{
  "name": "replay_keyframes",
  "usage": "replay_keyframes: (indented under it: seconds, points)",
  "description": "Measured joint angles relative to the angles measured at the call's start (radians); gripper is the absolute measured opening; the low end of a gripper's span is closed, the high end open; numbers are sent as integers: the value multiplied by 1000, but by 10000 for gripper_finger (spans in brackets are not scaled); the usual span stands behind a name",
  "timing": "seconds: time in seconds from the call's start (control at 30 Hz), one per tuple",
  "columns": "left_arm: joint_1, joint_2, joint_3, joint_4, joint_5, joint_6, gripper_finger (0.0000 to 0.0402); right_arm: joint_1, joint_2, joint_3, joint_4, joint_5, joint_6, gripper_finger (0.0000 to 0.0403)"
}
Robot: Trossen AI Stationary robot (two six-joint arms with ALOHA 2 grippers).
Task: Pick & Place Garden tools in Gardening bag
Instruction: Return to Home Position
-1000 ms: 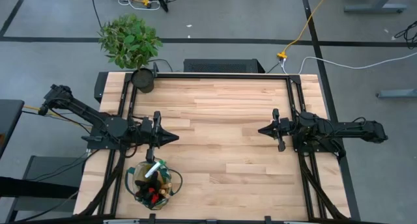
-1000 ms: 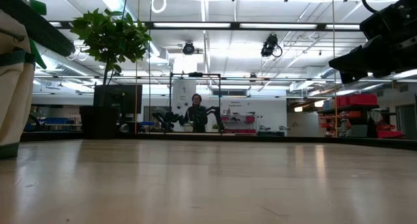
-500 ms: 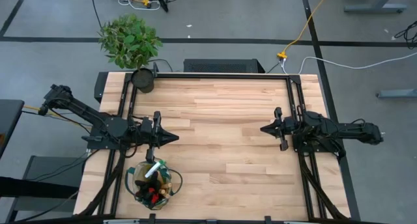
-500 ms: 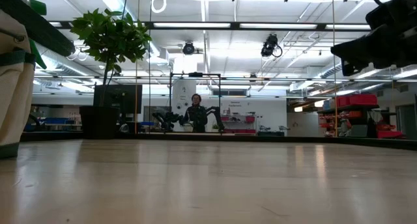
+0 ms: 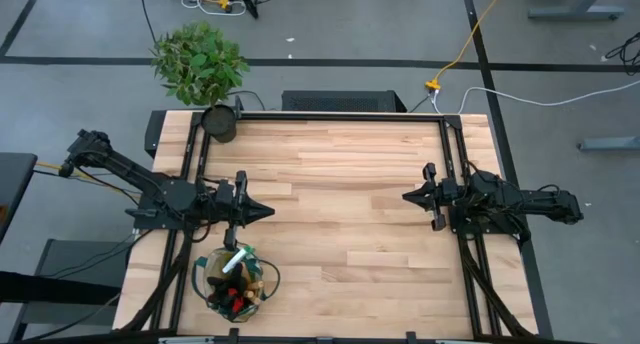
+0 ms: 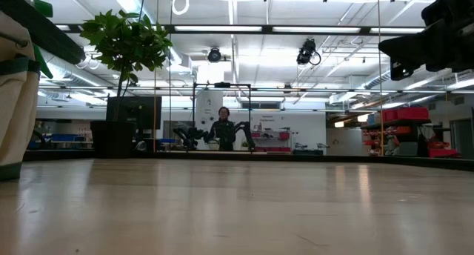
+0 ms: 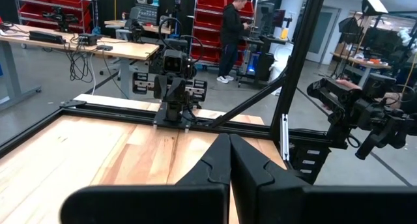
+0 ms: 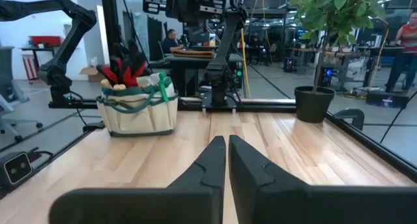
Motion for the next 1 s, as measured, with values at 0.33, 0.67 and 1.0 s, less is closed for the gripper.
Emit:
replay_keyframes:
  seconds: [0.33, 0.67, 1.0]
  points:
    - [10, 0, 0, 12, 3, 39, 2, 0, 0, 0, 0, 0, 0, 23]
    - [111, 0, 0, -9, 181, 91, 2, 0, 0, 0, 1, 0, 0, 23]
    - [243, 0, 0, -9, 365, 174, 2, 0, 0, 0, 2, 0, 0, 23]
